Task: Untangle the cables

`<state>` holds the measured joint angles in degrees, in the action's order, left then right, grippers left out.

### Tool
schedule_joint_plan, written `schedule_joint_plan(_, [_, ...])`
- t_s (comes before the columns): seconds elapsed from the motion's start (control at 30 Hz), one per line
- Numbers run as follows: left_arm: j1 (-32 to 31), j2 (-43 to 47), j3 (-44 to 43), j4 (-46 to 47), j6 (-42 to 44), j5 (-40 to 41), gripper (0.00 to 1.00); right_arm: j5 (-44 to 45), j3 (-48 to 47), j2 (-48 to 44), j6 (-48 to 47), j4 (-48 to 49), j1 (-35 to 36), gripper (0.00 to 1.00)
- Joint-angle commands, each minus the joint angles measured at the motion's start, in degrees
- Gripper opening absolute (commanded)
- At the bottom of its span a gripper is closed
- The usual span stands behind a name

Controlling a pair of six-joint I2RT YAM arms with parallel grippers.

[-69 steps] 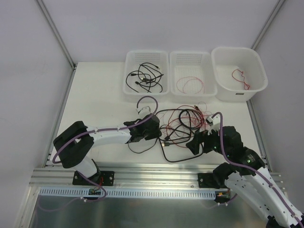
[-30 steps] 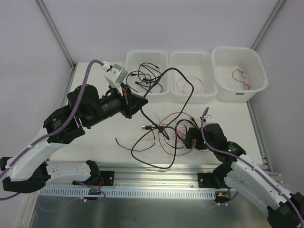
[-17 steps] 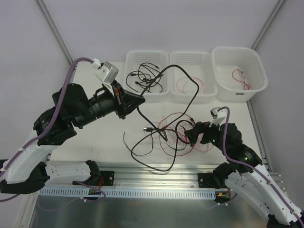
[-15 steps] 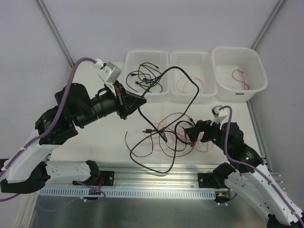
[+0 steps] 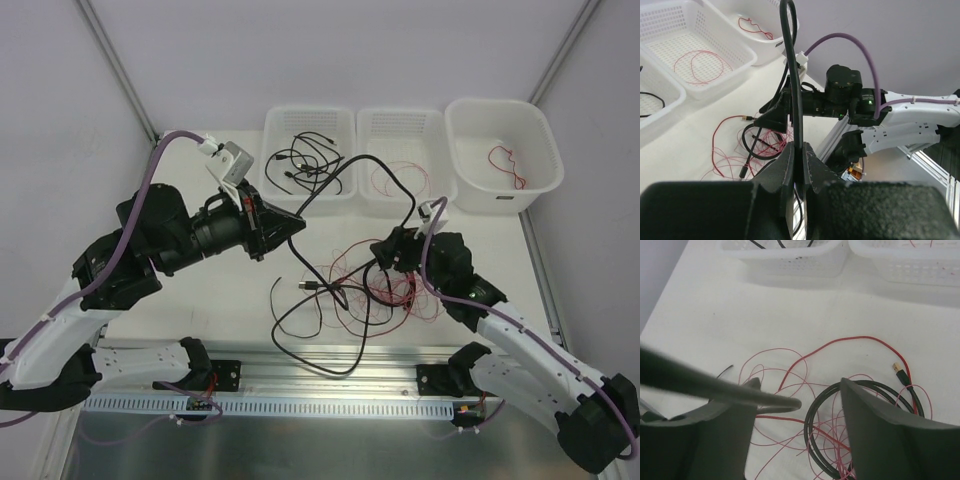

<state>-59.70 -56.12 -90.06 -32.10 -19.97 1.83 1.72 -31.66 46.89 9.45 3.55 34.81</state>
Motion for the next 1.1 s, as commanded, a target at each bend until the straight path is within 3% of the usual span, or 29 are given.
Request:
schedule_joint_plan(0.0, [-0.5,2.32,0.76,4.76,-1.39,0.9,0.0,0.13,1.51,2.84,2.67,12.79,0.35,0.63])
schedule_joint_plan(0.03, [-0.5,2.59,1.37,4.76,-1.39,1.68,0.0,-0.04,2.21,3.81,2.76,13.67,0.26,0.58])
schedule_joint_plan(0.07, [-0.5,2.94,1.81,4.85,-1.3,2.04,0.0,0.13,2.39,3.99,2.5,14.54,0.44,0.44])
schedule_joint_plan(0.13, [-0.5,3.73,3.39,4.94,-1.04,3.96,0.0,-0.04,1.78,3.39,0.93,13.33,0.35,0.27])
schedule_joint_plan(0.23, [-0.5,5.22,7.16,4.94,-0.77,7.13,0.0,-0.31,-2.69,1.63,-4.51,5.53,0.7,0.01])
schedule_joint_plan(0.4, [-0.15,6.64,14.72,4.85,-0.6,19.61,0.0,6.79,-20.05,-1.28,-16.64,-18.46,2.02,0.01])
schedule_joint_plan(0.57, [1.34,3.57,16.85,4.94,-1.12,20.42,0.0,16.47,-35.82,1.17,-25.62,-36.64,3.25,0.01])
schedule_joint_plan(0.67, [3.1,-0.29,16.94,4.94,-1.48,17.69,0.0,11.05,-45.93,5.92,-27.56,-47.02,3.86,0.01])
schedule_joint_plan(0.73, [4.24,-1.53,17.02,5.03,-1.65,16.02,0.0,12.78,-46.22,5.15,-25.9,-47.76,5.96,0.01])
schedule_joint_plan(0.83, [5.12,-2.77,16.76,5.46,-1.66,14.27,0.0,3.15,-40.97,0.15,-23.7,-41.55,6.24,0.01])
schedule_joint_plan(0.87, [5.3,-3.03,16.76,5.55,-1.48,14.0,0.0,3.9,-40.07,-0.57,-21.43,-41.0,6.24,0.01])
schedule_joint_plan(1.03, [6.26,-1.9,16.67,5.55,0.01,15.57,0.0,30.56,-37.07,-3.91,-16.84,-44.94,6.85,0.01])
schedule_joint_plan(1.07, [6.44,-1.54,17.11,5.55,0.19,16.1,0.0,32.37,-37.24,-4.7,-16.57,-45.3,6.85,0.01])
